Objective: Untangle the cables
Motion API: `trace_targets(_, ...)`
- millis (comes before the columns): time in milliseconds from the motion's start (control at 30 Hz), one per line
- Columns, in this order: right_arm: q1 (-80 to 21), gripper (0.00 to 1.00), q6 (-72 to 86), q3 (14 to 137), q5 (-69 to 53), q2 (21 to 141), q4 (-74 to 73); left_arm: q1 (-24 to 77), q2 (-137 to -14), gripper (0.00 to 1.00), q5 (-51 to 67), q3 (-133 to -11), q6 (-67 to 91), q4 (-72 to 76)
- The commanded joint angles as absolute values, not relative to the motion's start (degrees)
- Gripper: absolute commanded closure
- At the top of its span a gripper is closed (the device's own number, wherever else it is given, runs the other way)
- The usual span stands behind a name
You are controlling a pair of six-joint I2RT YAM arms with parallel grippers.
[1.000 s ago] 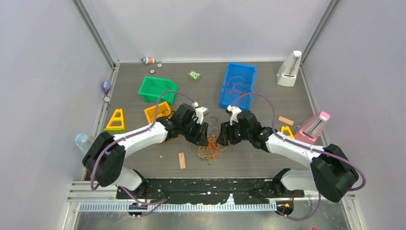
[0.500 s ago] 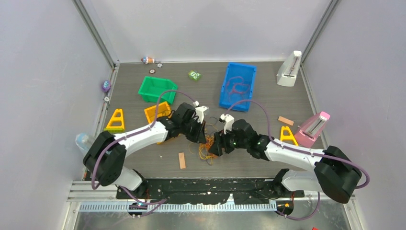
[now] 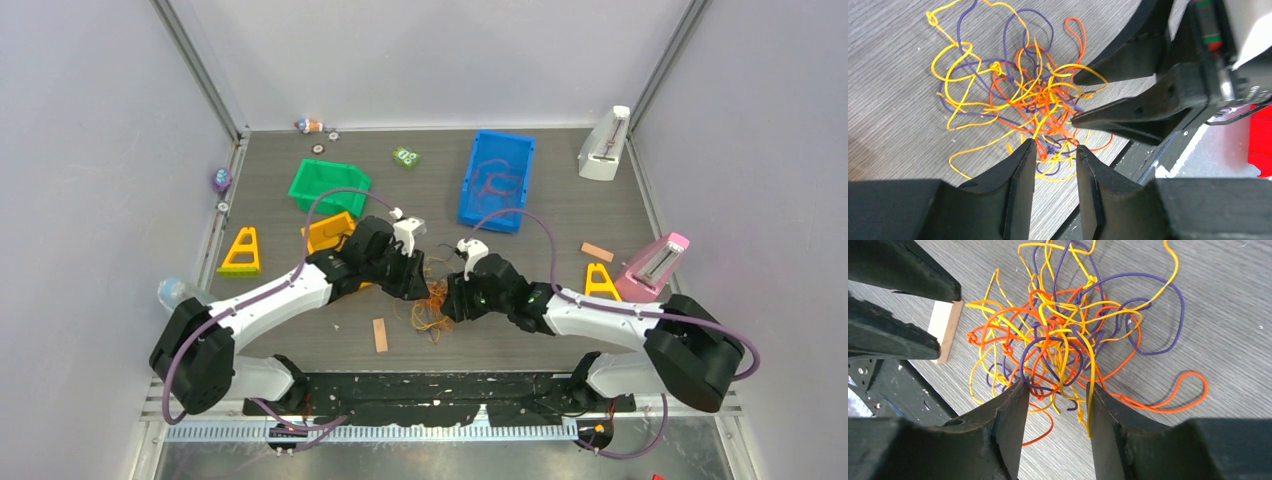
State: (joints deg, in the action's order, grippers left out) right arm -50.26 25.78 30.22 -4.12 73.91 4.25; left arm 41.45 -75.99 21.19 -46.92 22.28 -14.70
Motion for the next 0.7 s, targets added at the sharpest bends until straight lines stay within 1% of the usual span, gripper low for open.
trace_targets(0, -50.6, 0.47, 24.9, 32.1, -0.2, 68.9, 1.8, 40.7, -73.4, 0.62, 20.0, -45.6, 21.4, -14.4)
trace_targets(33, -50.6, 0.43, 24.4, 32.6, -0.2, 67.9, 1.1, 40.7, -73.7, 0.60, 19.8, -45.6, 20.4, -15.1)
trace_targets(67, -50.6, 0.36, 24.1, 32.8, -0.2, 67.2, -0.5, 40.7, -74.0, 0.59, 19.6, -45.5, 19.7, -15.6)
trace_targets(133, -50.6, 0.29, 23.6, 33.3, -0.2, 65.3, -2.5, 40.7, -74.5, 0.58, 19.1, -45.5, 18.5, -16.0)
trace_targets(200, -50.6, 0.28, 23.0, 33.9, -0.3, 63.2, -3.8, 40.7, -75.1, 0.58, 18.6, -45.4, 17.6, -15.9)
trace_targets(267, -50.6, 0.29, 22.4, 34.8, -1.1, 62.0, -5.0, 40.7, -75.7, 0.59, 18.4, -45.5, 16.8, -15.2)
trace_targets(400, -50.6, 0.38, 21.8, 36.0, -4.1, 62.2, -5.5, 40.8, -78.0, 0.62, 17.9, -46.6, 15.2, -14.8)
trace_targets(500, -50.9, 0.40, 21.9, 36.4, -5.6, 64.1, -4.8, 40.8, -79.6, 0.62, 17.4, -47.2, 14.4, -14.6)
trace_targets(667, -51.7, 0.40, 22.8, 37.0, -5.7, 70.3, -1.1, 40.8, -82.1, 0.64, 17.9, -47.9, 14.0, -13.1)
